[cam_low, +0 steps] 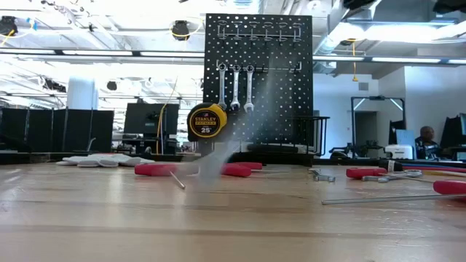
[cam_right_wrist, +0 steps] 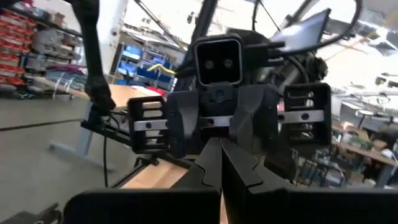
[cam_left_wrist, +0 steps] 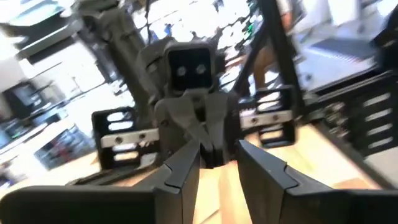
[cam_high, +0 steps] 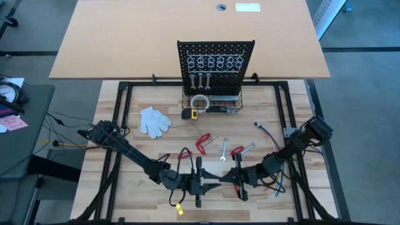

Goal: Hang tools onto peg board
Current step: Hang the silver wrench on the peg board

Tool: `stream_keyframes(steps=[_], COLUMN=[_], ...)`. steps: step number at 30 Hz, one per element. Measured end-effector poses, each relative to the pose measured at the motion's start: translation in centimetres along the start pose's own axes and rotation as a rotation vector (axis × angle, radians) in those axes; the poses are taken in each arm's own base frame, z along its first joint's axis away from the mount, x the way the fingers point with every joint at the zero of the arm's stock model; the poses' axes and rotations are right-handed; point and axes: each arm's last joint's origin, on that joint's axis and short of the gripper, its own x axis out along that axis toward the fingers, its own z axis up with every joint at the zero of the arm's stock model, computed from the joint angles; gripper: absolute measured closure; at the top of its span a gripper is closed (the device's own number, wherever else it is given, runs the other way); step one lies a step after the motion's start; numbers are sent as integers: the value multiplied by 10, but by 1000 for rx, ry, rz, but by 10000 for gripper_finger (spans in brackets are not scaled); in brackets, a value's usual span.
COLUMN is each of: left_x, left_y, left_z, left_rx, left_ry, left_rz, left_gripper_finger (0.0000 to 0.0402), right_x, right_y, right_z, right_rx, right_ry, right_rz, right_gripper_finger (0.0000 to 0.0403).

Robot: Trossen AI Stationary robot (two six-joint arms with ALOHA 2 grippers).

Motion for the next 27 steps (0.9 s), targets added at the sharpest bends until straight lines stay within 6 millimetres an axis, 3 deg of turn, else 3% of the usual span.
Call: stream_keyframes(steps=[8, 15, 22, 27], left_x=[-8, -43, -72, -72], left_y=[-4, -7, -36, -51], left_z=[-20, -4, -24, -45], left_rx=[53, -38, -258, -536], left_ry=[267, 424, 581, 610], left_rz=[107, 51, 91, 197], left_gripper_finger=[307, 311, 311, 308], right_x=[-4, -7, 7, 27], right_y=[-6, -4, -2, -9], right_z=[-11, -23, -43, -53], right_rx=[48, 177, 293, 283], right_ry=[88, 210, 436, 599], right_rz=[-88, -108, -70, -10], right_gripper_finger=[397, 374, 297, 224])
